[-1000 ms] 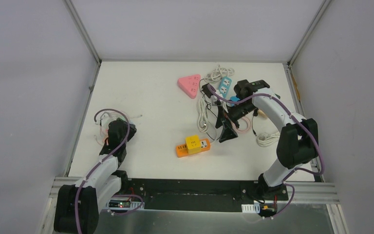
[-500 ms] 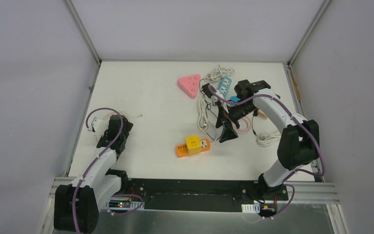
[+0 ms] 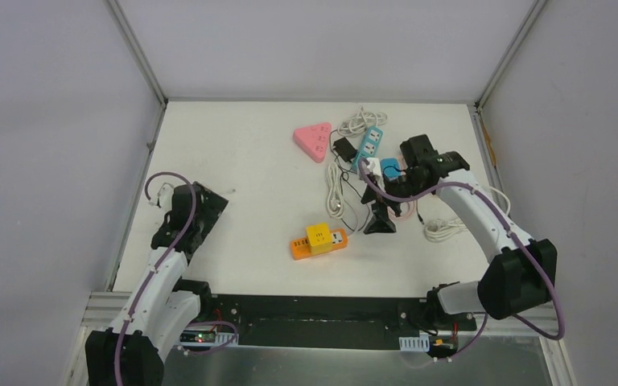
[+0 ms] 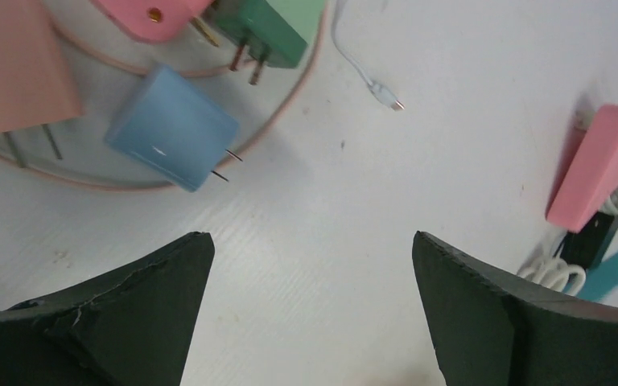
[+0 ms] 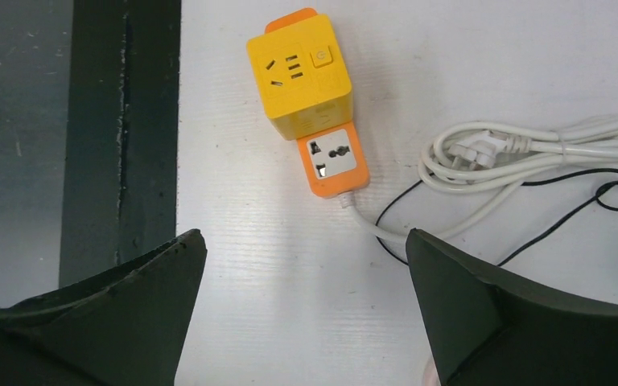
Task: Pull the plug off the socket
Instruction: Place the plug at the center of the board, then remove the plug from the socket.
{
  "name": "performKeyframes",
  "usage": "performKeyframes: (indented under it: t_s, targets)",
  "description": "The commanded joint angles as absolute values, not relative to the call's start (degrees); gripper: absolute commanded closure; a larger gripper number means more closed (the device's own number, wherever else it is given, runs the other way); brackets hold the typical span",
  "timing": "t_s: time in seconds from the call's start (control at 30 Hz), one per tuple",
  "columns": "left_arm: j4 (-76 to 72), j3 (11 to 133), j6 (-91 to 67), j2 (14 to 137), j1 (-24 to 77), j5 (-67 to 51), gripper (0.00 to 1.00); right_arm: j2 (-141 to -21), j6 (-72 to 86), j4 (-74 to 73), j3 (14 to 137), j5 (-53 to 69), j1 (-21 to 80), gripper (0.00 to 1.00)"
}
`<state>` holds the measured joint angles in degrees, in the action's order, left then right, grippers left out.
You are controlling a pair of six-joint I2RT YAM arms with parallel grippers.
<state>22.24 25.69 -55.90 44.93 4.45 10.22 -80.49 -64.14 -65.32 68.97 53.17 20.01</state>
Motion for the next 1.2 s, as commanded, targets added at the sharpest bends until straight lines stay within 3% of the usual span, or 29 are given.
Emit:
performKeyframes:
  t_s: [0.0, 0.1, 0.27, 0.4, 0.6, 0.8, 1.17]
  targets:
    - [17.1, 28.2, -49.6, 44.8, 4.7, -3.8, 0.01, -74.7, -53.1, -48.9, 63.5, 51.3, 19.7, 0.00]
    - [5.3, 26.0, -46.1, 45.9, 5.9, -14.4, 0.01, -75.2, -45.4, -44.2, 60.5, 52.3, 19.5, 0.00]
    - [-14.0, 24.5, -39.9, 51.1, 12.4, -27.3, 0.01, -84.6, -63.2, -63.8, 68.2, 58.8, 19.1, 0.00]
    - [-20.3, 25.7, -29.0, 55.0, 24.4, -25.3, 0.01, -85.7, -69.9, -66.0, 67.1, 57.7, 18.9, 0.00]
    - [-41.9, 18.9, -13.5, 58.7, 36.8, -26.8, 0.01, -85.1, -75.1, -66.0, 64.8, 57.3, 18.7, 0.00]
    - [-42.9, 18.8, -1.7, 63.0, 44.4, -22.5, 0.01, -84.8, -76.1, -66.1, 64.3, 56.9, 18.7, 0.00]
    - [-34.5, 20.8, 5.7, 63.9, 45.6, -21.5, 0.01, -85.0, -76.9, -66.6, 64.4, 56.2, 18.6, 0.00]
